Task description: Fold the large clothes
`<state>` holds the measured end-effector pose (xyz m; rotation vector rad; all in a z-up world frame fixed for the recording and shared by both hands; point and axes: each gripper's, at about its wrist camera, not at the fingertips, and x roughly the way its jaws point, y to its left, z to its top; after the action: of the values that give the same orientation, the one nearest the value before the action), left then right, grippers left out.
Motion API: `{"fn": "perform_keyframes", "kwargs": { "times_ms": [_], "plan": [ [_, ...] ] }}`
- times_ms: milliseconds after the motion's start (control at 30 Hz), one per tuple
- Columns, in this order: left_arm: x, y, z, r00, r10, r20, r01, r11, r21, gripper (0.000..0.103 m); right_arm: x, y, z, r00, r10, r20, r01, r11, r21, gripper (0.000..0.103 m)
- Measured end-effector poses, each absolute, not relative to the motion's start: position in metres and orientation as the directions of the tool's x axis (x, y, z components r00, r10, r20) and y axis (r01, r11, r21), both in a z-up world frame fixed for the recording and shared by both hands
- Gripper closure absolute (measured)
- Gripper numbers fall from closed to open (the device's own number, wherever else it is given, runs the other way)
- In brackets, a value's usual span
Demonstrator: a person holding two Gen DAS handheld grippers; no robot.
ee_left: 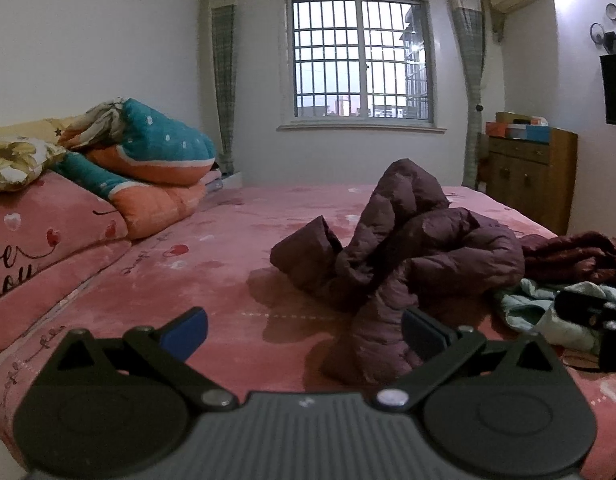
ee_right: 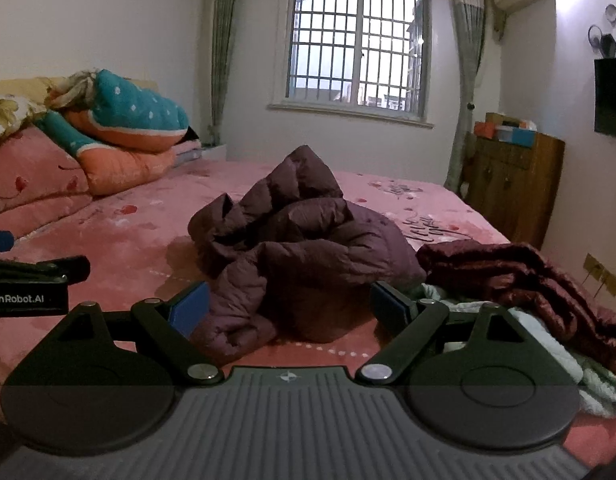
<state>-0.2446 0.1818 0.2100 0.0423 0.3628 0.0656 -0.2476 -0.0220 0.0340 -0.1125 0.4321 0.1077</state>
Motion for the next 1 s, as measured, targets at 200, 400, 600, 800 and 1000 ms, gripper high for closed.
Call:
{"fn": "perform_keyframes", "kwargs": {
  "times_ms": [200,400,600,800,1000],
  "plan": [
    [-0.250,0.179,0.211,0.943,0.030,-0.332,-0.015,0.999,0.049,0.001,-0.245,-0.032,0.015,0.899,0.049,-0.435,-0.085,0.994,-0.064,0.000],
    [-0.251,0.177,0.205,0.946,-0.010,-0.324,0.030,0.998,0.057,0.001,-0.236,-0.044,-0.015,0.828,0.122,-0.547,-0.098,0.993,0.073,0.000],
    [-0.245,0.172,0.193,0.941,-0.042,-0.337,0.068,0.995,0.068,0.001,-0.228,-0.056,-0.037,0.786,0.103,-0.609,-0.045,0.993,0.111,0.000],
    [-0.229,0.156,0.174,0.930,-0.067,-0.362,0.112,0.988,0.106,0.001,-0.227,-0.076,-0.036,0.837,0.010,-0.548,0.043,0.995,0.085,0.000],
    [-0.201,0.115,0.152,0.930,-0.087,-0.357,0.182,0.953,0.243,0.003,-0.209,-0.101,-0.057,0.857,-0.056,-0.511,0.084,0.996,0.032,0.000]
  ]
}}
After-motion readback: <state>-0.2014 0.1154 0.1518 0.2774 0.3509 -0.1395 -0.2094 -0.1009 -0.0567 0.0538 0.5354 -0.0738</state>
